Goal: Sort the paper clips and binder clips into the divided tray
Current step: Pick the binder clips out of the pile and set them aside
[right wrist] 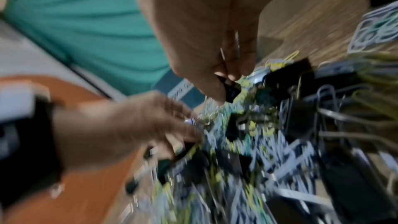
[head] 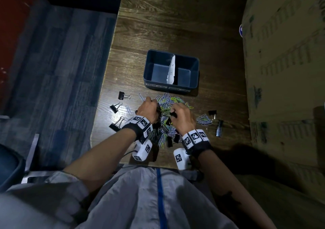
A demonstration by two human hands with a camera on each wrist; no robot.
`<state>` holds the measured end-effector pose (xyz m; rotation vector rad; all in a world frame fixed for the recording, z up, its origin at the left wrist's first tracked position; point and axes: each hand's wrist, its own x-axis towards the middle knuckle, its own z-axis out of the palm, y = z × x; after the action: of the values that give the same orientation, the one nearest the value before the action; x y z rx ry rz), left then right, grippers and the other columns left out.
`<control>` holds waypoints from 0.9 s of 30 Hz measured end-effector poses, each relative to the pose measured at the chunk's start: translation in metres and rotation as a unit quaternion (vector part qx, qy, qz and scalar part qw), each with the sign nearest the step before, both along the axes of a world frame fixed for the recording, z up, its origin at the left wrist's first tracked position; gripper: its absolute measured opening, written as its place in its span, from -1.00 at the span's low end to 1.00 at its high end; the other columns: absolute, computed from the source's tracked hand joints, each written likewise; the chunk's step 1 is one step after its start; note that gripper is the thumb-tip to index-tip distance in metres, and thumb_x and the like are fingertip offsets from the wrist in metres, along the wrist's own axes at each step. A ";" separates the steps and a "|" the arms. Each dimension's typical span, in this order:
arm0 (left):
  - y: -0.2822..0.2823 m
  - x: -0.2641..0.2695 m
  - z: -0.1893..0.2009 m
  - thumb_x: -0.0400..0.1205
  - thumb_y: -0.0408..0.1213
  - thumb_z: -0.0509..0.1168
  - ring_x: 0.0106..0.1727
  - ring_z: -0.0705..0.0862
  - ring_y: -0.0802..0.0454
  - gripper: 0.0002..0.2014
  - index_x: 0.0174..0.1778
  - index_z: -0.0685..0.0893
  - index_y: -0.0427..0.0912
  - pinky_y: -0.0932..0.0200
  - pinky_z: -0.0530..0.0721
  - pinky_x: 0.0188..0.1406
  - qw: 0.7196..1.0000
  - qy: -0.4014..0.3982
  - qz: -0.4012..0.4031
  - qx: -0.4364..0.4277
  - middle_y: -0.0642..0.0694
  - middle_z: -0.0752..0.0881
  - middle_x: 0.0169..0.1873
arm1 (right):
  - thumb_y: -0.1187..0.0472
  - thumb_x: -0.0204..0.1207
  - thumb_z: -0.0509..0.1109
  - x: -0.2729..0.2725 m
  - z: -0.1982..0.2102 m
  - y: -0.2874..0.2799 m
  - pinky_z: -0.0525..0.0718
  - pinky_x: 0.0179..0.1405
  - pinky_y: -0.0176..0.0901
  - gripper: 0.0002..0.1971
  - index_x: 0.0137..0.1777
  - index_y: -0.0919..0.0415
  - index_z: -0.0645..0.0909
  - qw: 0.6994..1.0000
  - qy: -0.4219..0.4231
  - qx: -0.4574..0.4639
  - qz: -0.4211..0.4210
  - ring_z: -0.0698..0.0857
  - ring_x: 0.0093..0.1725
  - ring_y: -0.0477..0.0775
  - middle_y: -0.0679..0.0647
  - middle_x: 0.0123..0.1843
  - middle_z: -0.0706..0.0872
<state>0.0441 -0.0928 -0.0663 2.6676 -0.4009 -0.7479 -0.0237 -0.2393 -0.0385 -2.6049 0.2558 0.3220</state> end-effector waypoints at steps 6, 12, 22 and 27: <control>0.009 -0.004 0.004 0.62 -0.46 0.32 -0.16 0.69 -0.05 -0.87 0.04 0.69 -0.22 0.16 0.73 -0.18 0.994 -0.013 -0.022 -0.104 -0.11 0.66 -0.10 | 0.34 0.46 0.55 0.002 0.026 -0.050 0.51 -0.17 -0.32 -0.76 -0.07 0.06 0.57 0.993 0.078 0.072 -0.059 0.60 -0.15 -0.11 -0.09 -0.07 0.60; 0.034 0.010 0.015 0.65 -0.39 0.31 -0.10 0.66 0.14 -0.81 0.12 0.70 -0.09 0.38 0.58 -0.22 0.984 -0.033 -0.055 -0.163 0.02 0.69 -0.02 | 0.32 0.54 0.50 0.004 0.034 -0.088 0.52 0.07 -0.26 -0.76 0.19 0.15 0.69 0.988 0.073 0.077 -0.109 0.64 0.12 -0.01 0.05 0.17 0.74; 0.116 0.075 0.009 0.49 -0.48 0.44 -0.10 0.73 -0.15 -0.82 -0.06 0.73 -0.14 0.07 0.68 -0.06 0.989 -0.046 0.123 -0.071 -0.22 0.78 -0.12 | 0.38 0.54 0.46 0.016 0.000 -0.138 0.58 0.09 -0.13 -0.81 0.12 0.20 0.70 0.963 0.043 -0.012 -0.265 0.71 0.19 0.28 0.25 0.17 0.75; 0.130 0.071 0.001 0.49 -0.50 0.42 -0.13 0.72 -0.24 -0.79 0.01 0.70 -0.22 0.02 0.66 -0.07 0.988 -0.066 0.099 -0.102 -0.28 0.73 -0.14 | 0.42 0.53 0.45 0.014 -0.005 -0.133 0.56 0.24 -0.04 -0.72 0.22 0.23 0.64 0.964 0.051 -0.033 -0.259 0.57 0.35 0.33 0.31 0.34 0.56</control>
<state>0.1149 0.0367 -0.0656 2.5242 -0.2275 -0.4465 -0.0101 -0.3720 -0.0440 -2.4695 0.9726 0.2612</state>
